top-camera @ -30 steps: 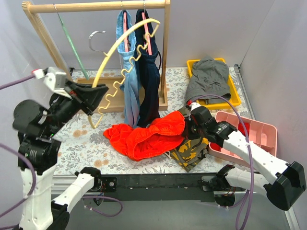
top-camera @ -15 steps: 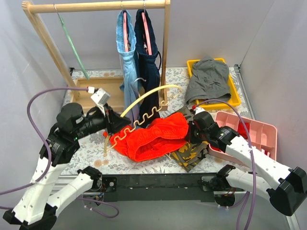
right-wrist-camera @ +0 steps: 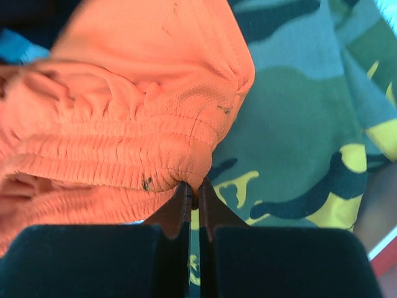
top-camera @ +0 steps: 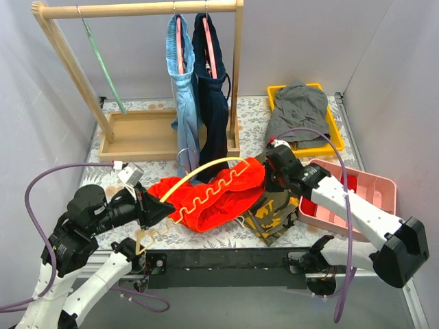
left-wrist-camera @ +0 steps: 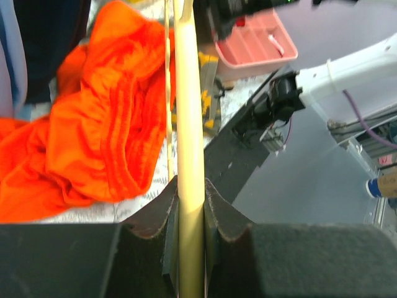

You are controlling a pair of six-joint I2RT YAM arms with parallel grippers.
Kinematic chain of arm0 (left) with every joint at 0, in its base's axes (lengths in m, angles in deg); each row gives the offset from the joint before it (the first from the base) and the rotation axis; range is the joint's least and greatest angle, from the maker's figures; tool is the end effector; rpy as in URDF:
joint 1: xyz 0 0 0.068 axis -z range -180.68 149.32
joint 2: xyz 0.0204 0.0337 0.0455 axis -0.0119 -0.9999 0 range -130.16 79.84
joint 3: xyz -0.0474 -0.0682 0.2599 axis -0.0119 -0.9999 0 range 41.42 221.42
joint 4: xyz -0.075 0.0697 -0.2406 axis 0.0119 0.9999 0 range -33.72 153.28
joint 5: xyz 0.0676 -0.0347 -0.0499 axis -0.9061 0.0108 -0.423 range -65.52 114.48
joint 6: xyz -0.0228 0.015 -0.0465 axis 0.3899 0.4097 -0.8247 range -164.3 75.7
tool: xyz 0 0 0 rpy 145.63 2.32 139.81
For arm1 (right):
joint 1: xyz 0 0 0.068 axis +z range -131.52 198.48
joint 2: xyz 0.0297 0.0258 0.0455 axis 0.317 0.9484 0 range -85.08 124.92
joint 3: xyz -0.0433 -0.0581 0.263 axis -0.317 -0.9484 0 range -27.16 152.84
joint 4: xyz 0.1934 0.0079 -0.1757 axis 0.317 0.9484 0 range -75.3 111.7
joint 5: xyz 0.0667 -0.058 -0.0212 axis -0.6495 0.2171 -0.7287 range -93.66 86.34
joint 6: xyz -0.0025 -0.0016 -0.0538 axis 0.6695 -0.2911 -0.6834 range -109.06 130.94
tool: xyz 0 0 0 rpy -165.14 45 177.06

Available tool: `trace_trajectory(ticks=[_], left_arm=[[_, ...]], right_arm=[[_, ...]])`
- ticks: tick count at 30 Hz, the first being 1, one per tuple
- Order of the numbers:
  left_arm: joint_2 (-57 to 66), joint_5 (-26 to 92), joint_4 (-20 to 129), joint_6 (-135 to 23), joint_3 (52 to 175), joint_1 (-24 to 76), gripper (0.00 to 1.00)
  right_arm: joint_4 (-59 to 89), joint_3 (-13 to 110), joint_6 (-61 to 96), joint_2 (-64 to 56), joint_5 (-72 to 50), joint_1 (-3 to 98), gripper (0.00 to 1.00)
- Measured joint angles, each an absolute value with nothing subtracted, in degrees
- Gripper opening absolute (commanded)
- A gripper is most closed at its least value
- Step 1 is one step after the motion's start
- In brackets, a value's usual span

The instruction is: Place the shorts on the hanger

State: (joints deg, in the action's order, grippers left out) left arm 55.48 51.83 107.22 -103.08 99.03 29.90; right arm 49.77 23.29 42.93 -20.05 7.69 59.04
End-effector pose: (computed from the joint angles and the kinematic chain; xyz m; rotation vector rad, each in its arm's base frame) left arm 0.0365 -0.0405 0.3749 -0.1500 2.1384 -1.4497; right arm 0.1802 0.1450 0.2662 -0.0935 2.4410 0.3350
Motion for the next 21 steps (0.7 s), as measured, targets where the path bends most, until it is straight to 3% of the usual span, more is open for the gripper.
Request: trace_trajectory(ticks=[7, 21], left_arm=[[54.3, 49.1, 113.1, -103.0, 99.0, 34.1, 0.0], [46.1, 46.6, 111.3, -100.2, 99.2, 37.2, 0.0]], right_arm=[[51.2, 32.8, 42.5, -13.7, 9.1, 57.9, 0.01], [55.6, 36.3, 42.2, -12.6, 6.8, 57.8, 0.01]])
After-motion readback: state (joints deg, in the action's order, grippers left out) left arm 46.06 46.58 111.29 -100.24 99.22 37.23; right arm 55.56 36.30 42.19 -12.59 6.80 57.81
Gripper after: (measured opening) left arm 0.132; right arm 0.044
